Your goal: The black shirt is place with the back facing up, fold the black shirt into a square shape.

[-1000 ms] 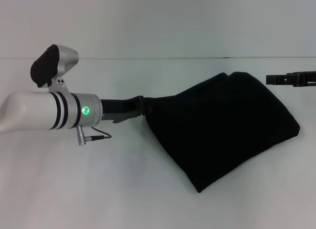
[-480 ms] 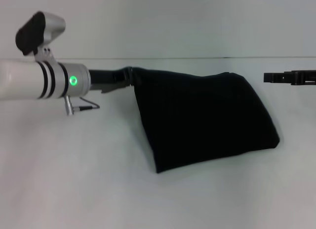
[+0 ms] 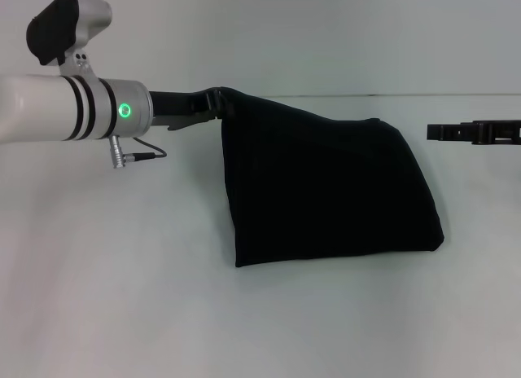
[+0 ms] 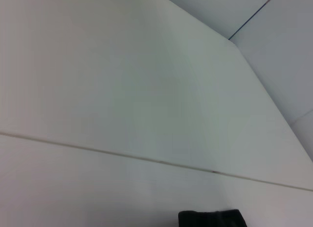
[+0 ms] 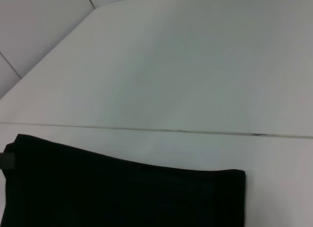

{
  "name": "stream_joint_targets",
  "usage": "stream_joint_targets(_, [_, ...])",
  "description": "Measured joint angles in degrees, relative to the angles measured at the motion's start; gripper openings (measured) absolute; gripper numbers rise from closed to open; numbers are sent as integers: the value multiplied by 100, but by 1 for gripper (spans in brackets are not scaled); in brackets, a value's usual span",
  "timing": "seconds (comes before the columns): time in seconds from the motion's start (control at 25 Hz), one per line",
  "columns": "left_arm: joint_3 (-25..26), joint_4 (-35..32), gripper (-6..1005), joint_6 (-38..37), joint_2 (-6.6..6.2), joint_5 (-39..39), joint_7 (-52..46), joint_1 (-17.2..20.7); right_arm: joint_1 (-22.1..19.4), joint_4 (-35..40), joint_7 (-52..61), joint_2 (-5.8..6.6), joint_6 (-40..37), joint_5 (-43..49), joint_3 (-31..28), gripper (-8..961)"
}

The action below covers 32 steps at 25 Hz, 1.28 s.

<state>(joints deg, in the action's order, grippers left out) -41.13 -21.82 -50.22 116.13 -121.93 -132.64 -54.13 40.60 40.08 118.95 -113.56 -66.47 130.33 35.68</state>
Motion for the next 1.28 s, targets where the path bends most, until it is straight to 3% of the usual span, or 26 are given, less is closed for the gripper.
stream_joint_targets(0.88, [-11,-1,17,478,95,-5,54,-148,44,0,-108,-51,3,-9,4,904])
stream_joint_targets(1.12, [-16,-363,18,536,41,-51,176,152,23,10,-109,-25,3,-77,-5,909])
stream_joint_targets(1.2, [-17,-487,104,485,38,-41,200,243,7,26,-110,2,-1,-157,-7,911])
stream_joint_targets(1.28, [5,-1187,190,-167,75,96,312,607,-6,64,-110,28,-39,-207,-8,913])
